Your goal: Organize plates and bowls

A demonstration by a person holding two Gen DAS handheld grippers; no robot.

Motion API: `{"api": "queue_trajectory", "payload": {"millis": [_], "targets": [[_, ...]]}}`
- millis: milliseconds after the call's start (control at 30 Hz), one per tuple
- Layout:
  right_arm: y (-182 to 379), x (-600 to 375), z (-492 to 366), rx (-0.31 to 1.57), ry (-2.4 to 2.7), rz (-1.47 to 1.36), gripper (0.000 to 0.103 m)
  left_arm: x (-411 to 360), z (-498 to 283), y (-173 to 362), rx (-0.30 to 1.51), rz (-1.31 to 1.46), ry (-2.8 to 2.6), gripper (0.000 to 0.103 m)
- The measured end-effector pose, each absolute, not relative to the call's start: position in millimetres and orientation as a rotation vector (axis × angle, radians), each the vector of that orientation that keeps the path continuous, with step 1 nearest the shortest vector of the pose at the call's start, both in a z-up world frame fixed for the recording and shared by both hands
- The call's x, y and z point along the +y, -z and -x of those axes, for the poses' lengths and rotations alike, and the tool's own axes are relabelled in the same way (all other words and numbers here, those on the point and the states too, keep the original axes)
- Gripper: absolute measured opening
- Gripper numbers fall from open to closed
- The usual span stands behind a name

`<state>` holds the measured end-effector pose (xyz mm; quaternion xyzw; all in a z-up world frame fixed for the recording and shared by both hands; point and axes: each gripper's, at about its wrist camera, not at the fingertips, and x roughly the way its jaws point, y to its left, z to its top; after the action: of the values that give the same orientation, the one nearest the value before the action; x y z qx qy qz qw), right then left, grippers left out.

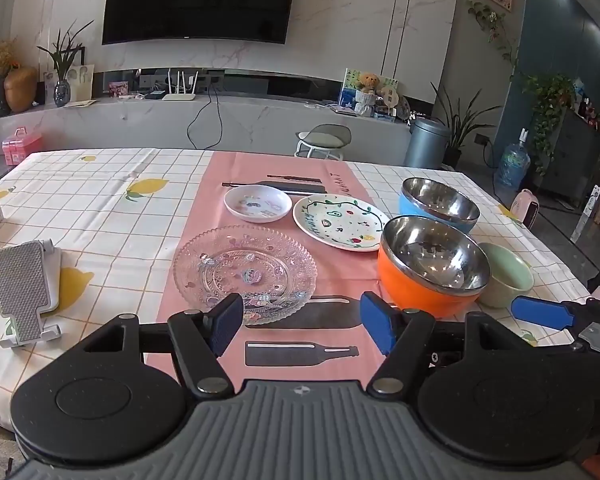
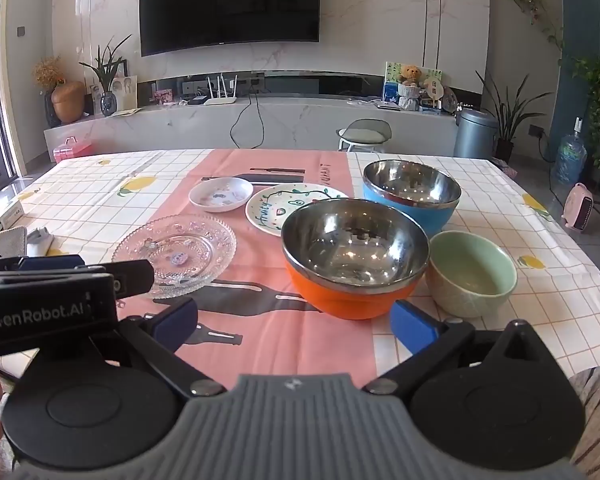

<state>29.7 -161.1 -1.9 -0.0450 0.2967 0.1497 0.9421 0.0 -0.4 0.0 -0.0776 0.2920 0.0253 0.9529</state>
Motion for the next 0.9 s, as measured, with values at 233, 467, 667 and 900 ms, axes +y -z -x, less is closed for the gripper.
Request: {"api": "queue_trajectory", "payload": {"millis": [233, 467, 667, 900], "targets": [[2.7, -160.4, -30.2, 0.606, -0.302, 0.094, 0.1, 1.3, 4.0, 0.1, 0.593, 0.149, -0.056, 0.08], [3.9, -161.1, -31.1, 0.615, -0.301, 0.091, 0.1, -1.6, 1.5, 0.6, 0.574, 0.15, -0.057, 0.08], [4.2, -162.1, -31.8, 0.621, -0.298, 0.085, 0.1, 1.3, 0.7, 0.3, 0.565, 0.142, -0.054, 0.08], [4.3, -162.6, -31.9, 0.622, -0.296, 0.081, 0.1, 1.4, 0.7, 0.4, 0.549, 0.131, -0.057, 0.08]]}}
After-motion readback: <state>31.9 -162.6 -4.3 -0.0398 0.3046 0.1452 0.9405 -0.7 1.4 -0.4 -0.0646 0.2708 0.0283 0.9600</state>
